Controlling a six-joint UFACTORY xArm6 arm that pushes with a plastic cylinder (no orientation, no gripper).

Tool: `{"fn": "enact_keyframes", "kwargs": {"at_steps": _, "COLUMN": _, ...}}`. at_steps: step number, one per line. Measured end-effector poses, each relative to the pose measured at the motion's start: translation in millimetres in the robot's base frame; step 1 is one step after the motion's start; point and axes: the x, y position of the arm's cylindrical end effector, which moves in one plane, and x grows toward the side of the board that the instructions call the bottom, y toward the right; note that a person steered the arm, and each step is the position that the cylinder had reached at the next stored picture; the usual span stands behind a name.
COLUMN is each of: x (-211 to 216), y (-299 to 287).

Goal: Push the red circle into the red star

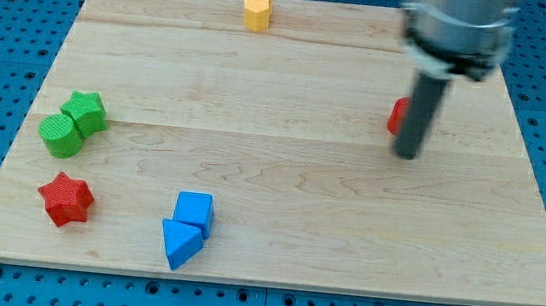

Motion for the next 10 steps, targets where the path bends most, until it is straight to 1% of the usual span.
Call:
{"fn": "enact_keyframes", "kwargs": {"at_steps": 1, "x": -65.3, "y": 42.3}}
{"fn": "enact_keyframes", "kwargs": {"at_steps": 2, "x": -62.6, "y": -68.5}}
{"fn": "enact_keyframes", "kwargs": {"at_steps": 3, "x": -41.0, "y": -101.8}}
{"fn": "enact_keyframes", "kwargs": {"at_steps": 4, "x": -86.3, "y": -72.9}}
{"fn": "enact_keyframes", "kwargs": {"at_steps": 5, "x": -80.7, "y": -25.0}}
{"fn": "enact_keyframes", "kwargs": {"at_steps": 6, "x": -42.2, "y": -17.9}}
{"fn": "enact_keyframes", "kwargs": {"at_steps": 7, "x": -9.6, "y": -78.6}}
{"fn": "enact_keyframes", "kwargs": {"at_steps": 8, "x": 0.7, "y": -183.4}}
{"fn": "enact_keyframes", "kwargs": {"at_steps": 9, "x": 16.1, "y": -211.0}}
{"fn": "enact_keyframes", "kwargs": {"at_steps": 10, "x": 20.5, "y": -187.0}}
